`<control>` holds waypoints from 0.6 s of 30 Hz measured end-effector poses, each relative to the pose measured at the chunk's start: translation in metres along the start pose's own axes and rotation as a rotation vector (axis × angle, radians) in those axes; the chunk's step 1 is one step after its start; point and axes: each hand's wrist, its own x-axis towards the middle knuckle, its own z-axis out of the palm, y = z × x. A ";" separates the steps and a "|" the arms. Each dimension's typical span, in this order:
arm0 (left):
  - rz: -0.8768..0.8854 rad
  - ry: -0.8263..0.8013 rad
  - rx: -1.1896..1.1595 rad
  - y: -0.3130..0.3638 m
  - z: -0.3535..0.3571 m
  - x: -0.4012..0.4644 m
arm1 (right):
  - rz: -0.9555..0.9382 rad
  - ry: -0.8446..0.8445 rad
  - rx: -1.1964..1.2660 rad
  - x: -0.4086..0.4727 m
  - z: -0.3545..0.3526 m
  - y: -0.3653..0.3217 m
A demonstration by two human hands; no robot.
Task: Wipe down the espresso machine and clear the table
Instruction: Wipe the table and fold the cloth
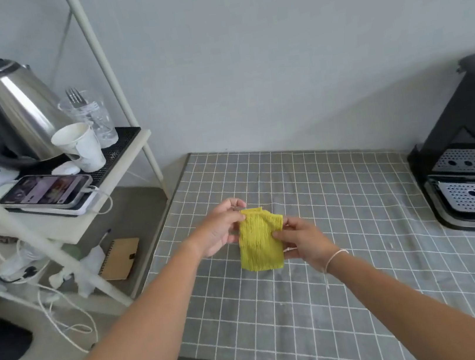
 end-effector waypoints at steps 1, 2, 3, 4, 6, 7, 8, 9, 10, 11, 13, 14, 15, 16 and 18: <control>-0.005 0.029 -0.013 -0.004 0.001 0.004 | 0.010 0.018 -0.003 0.003 -0.001 0.002; -0.005 0.063 -0.035 -0.007 0.002 0.008 | 0.016 0.045 0.002 0.008 -0.002 0.002; 0.007 0.095 -0.065 -0.008 0.004 0.012 | 0.017 0.076 0.005 0.014 -0.004 0.000; 0.019 0.124 -0.088 -0.010 0.005 0.016 | 0.016 0.103 0.004 0.021 -0.004 -0.003; 0.021 0.184 -0.039 -0.016 0.004 0.027 | 0.012 0.177 -0.135 0.041 -0.007 -0.004; 0.001 0.222 0.011 -0.022 0.003 0.032 | 0.016 0.229 -0.279 0.049 -0.009 -0.002; -0.034 0.270 0.065 -0.028 0.002 0.035 | 0.038 0.288 -0.422 0.055 -0.011 0.001; -0.084 0.323 0.110 -0.036 0.001 0.039 | 0.070 0.340 -0.515 0.059 -0.012 0.005; -0.136 0.377 0.152 -0.044 0.001 0.040 | 0.105 0.364 -0.552 0.060 -0.012 0.011; -0.182 0.422 0.192 -0.053 0.001 0.042 | 0.129 0.366 -0.571 0.060 -0.012 0.017; -0.247 0.442 0.215 -0.068 0.005 0.039 | 0.143 0.350 -0.622 0.056 -0.010 0.029; -0.261 0.434 0.211 -0.072 0.009 0.037 | 0.140 0.346 -0.639 0.055 -0.008 0.034; -0.263 0.437 0.224 -0.075 0.012 0.036 | 0.139 0.347 -0.635 0.053 -0.005 0.037; -0.266 0.432 0.240 -0.078 0.013 0.037 | 0.142 0.343 -0.612 0.052 -0.002 0.039; -0.267 0.431 0.276 -0.081 0.015 0.039 | 0.166 0.320 -0.552 0.051 0.005 0.042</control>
